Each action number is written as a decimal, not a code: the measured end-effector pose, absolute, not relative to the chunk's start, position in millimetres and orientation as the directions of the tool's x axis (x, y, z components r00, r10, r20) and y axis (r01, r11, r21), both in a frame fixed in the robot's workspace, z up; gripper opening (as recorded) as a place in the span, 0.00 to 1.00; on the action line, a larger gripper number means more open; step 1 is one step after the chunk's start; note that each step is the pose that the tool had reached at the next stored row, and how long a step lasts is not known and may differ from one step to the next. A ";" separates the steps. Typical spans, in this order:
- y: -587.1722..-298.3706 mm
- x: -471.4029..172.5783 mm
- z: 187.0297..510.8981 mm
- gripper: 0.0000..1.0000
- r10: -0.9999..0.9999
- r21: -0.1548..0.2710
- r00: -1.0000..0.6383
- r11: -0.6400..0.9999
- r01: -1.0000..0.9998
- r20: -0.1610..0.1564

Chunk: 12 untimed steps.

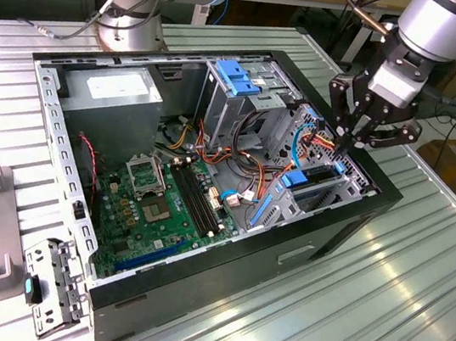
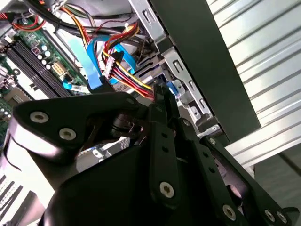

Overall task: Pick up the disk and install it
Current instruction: 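Insert the first disk wire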

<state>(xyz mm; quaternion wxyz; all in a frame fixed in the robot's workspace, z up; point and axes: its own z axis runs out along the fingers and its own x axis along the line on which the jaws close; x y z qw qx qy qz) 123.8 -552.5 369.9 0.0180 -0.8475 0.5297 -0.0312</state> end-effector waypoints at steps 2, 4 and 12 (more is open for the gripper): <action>-552.5 123.6 369.8 0.16 -0.909 -0.063 0.416 -0.417 -0.906 0.034; -552.5 123.6 369.8 0.16 -0.922 -0.063 0.386 -0.388 -0.920 0.034; -552.5 113.1 367.6 0.16 -0.937 -0.063 0.347 -0.348 -0.935 0.033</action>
